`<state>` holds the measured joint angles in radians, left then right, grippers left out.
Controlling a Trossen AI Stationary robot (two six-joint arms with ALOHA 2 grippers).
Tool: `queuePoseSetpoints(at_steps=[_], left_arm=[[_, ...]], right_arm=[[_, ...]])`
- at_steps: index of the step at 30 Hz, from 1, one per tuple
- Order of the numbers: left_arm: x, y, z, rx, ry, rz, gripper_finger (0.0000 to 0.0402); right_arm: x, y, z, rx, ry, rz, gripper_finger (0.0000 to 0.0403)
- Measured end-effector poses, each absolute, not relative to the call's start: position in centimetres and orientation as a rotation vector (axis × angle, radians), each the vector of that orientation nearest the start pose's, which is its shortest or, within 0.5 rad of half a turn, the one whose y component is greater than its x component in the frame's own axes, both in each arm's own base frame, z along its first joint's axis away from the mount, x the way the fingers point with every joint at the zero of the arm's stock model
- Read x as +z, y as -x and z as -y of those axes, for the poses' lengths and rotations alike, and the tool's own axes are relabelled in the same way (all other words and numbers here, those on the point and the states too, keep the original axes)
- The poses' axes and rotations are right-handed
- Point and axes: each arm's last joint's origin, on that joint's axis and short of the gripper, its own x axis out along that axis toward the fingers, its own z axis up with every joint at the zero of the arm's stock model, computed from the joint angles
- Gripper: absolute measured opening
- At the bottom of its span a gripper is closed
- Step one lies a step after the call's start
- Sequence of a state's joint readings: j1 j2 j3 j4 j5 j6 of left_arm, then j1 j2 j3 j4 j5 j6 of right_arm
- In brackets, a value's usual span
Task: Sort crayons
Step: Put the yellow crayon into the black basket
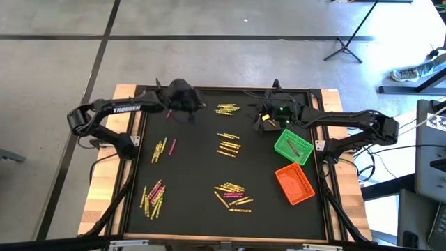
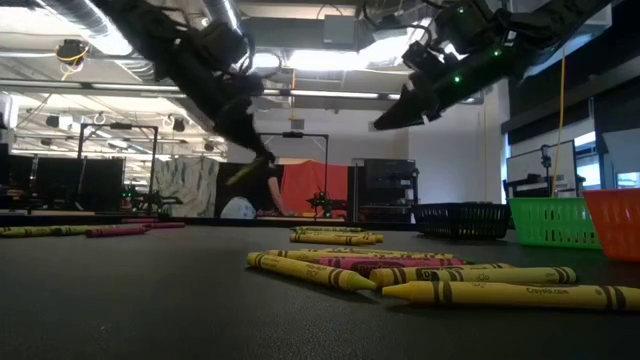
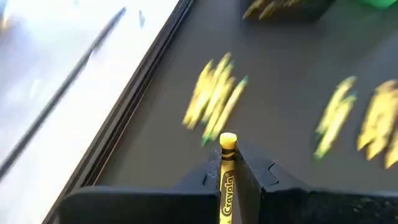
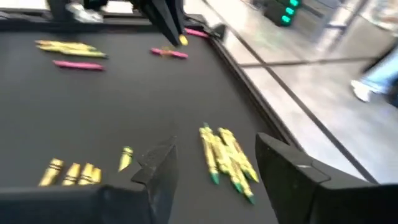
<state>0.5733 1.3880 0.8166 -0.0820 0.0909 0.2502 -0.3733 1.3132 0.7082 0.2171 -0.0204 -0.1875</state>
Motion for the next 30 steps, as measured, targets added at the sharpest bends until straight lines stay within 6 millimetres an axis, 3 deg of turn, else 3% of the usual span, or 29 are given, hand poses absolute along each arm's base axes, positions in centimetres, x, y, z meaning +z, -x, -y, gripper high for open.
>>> queuePoseSetpoints(at_steps=[7,12,19,30], left_arm=[[22.3,-26.5,-12.4,0.185,-0.214,-0.417,0.0008],[23.3,-27.5,-10.6,0.147,-0.281,-0.241,0.0008],[23.7,-28.8,-8.9,0.056,-0.321,0.004,0.0008],[22.5,-30.5,-7.7,0.037,-0.309,0.102,0.0008]], right_arm=[[22.2,-27.4,10.3,-0.213,0.111,-0.348,0.0287],[21.6,-28.8,10.5,-0.1,0.145,-0.234,0.0299],[20.6,-30.8,9.4,-0.005,0.184,-0.11,0.0271],[21.2,-31.7,6.8,0.01,0.318,-0.012,0.0194]])
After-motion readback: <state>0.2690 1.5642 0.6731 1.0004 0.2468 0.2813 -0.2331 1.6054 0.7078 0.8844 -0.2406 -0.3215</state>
